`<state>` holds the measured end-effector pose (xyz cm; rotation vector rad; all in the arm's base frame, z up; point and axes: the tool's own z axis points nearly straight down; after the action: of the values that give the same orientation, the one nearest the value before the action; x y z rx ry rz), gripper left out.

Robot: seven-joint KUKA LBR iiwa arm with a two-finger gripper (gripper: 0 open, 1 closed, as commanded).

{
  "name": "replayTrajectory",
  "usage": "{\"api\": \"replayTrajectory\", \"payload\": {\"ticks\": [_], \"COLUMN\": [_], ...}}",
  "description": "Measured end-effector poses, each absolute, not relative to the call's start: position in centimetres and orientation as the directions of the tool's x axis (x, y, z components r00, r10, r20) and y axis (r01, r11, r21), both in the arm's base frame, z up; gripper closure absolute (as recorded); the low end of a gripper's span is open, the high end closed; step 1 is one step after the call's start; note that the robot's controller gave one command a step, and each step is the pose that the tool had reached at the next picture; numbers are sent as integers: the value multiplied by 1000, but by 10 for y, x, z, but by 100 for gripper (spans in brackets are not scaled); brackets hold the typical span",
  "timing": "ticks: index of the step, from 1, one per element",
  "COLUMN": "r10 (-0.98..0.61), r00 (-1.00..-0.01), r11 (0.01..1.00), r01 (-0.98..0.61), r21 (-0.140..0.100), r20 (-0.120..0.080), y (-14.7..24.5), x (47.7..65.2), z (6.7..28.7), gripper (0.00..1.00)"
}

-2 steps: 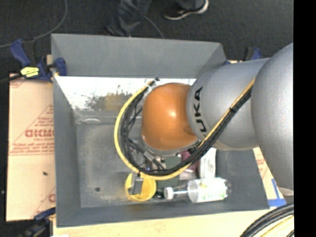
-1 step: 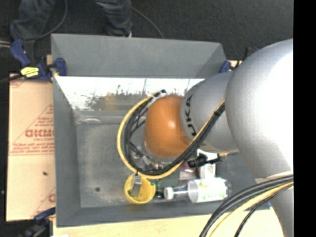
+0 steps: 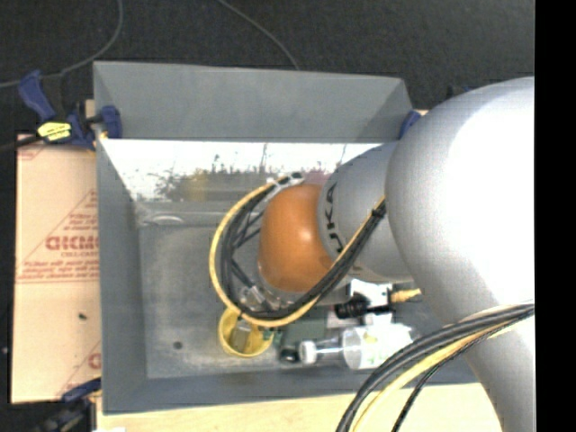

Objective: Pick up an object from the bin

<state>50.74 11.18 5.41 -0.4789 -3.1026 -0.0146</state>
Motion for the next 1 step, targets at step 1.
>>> {"api": "replayTrajectory", "payload": {"ticks": [1], "r10": [391], "r00": [-920], "r11": [920], "r01": [391], "r21": [4], "r20": [0], "y": [110], "x": [504], "z": [65], "gripper": [100]}}
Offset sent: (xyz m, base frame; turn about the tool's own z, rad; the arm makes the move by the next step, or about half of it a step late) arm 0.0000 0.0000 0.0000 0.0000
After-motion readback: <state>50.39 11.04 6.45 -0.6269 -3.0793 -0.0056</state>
